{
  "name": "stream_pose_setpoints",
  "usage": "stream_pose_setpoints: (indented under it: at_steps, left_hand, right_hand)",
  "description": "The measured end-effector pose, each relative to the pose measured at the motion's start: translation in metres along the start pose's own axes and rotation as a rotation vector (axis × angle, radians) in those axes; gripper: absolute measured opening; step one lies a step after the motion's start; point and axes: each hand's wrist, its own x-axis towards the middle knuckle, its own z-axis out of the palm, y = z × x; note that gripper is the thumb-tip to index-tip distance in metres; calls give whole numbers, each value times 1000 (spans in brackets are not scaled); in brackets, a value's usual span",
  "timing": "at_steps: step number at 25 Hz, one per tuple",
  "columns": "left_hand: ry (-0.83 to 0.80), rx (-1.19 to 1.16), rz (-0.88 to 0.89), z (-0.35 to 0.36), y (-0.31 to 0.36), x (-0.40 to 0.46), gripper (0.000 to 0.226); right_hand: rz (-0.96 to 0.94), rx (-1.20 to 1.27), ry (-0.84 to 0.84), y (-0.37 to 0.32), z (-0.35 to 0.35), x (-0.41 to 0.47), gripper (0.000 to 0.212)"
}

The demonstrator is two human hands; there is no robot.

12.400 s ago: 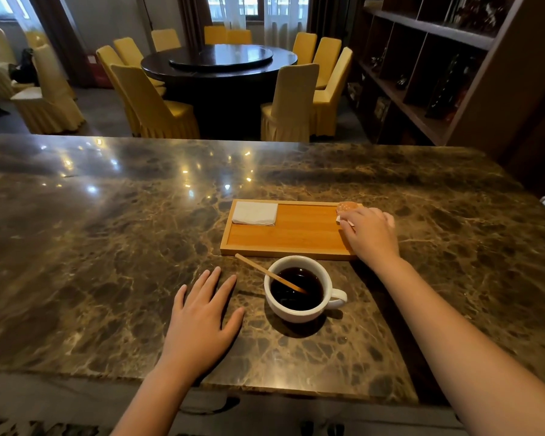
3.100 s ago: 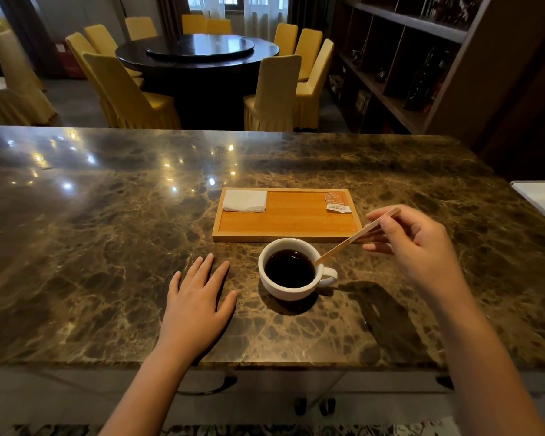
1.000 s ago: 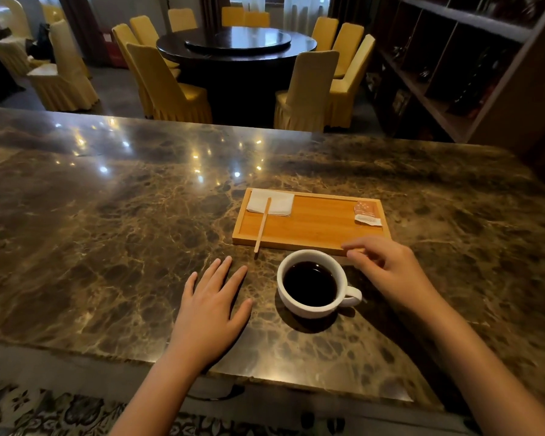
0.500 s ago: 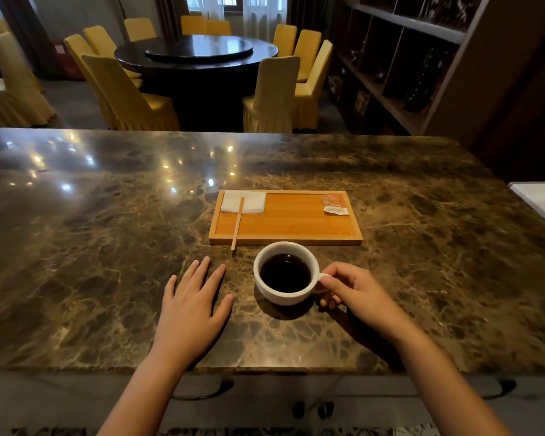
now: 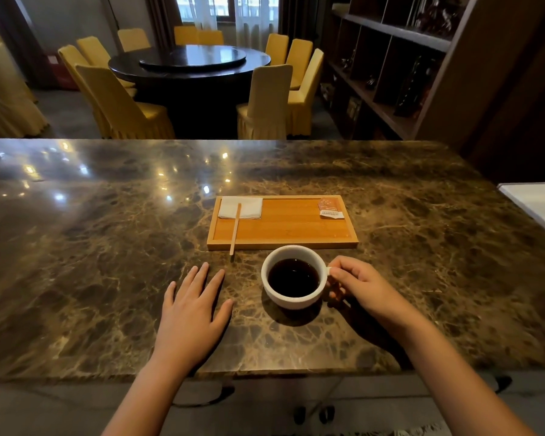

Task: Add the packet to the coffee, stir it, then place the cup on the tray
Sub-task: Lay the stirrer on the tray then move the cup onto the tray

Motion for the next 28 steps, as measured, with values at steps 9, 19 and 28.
stream_pose_setpoints:
  at_steps: [9,19,28]
  left_hand:
    - [10,-21,-6,-1,2,0,67]
    - [6,-27,-20,-1,3,0,67]
    - [13,-23,-27,-1,3,-1,65]
  right_hand:
    - [-18,45,136,-34,-22,32,27]
    - [39,-19,228,-34,-31,102,29]
    - [107,-3,219,-21,-30,120,27]
